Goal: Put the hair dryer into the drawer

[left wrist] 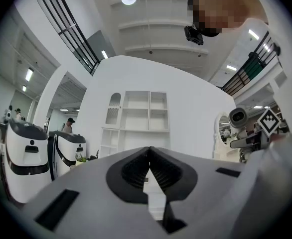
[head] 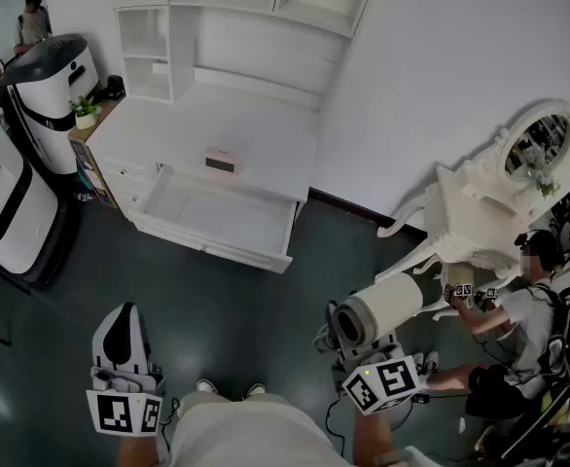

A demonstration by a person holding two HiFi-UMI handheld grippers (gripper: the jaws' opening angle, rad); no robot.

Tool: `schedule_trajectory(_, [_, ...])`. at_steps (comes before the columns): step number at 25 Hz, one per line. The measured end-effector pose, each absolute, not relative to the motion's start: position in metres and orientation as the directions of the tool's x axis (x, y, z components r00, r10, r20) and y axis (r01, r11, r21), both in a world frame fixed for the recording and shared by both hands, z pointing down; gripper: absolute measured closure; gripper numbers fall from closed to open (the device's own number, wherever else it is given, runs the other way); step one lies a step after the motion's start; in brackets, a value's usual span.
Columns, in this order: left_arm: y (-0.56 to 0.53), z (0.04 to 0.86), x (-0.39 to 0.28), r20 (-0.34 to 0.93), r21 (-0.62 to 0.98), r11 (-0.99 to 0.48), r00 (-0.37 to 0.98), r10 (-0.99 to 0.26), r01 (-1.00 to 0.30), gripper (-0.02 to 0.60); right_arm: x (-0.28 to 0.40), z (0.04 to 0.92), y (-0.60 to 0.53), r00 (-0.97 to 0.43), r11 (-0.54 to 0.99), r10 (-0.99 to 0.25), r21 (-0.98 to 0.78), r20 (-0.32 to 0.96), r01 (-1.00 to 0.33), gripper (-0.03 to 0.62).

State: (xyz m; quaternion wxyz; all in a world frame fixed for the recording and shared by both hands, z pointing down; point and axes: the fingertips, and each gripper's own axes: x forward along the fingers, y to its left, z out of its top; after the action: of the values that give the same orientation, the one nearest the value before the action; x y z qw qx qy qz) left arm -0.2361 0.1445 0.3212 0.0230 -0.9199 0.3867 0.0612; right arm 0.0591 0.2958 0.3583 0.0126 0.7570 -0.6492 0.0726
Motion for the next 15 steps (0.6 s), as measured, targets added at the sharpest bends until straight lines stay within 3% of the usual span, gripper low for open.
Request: schedule_trajectory(15, [0.179,0.319,-0.238,-0.135,-0.004,-0.661,0.655,-0.743,-0.750,0.566,0.059,0.347,0.311,0.085,-0.090,-0.993,-0.059,0.087,-0.994,0.404])
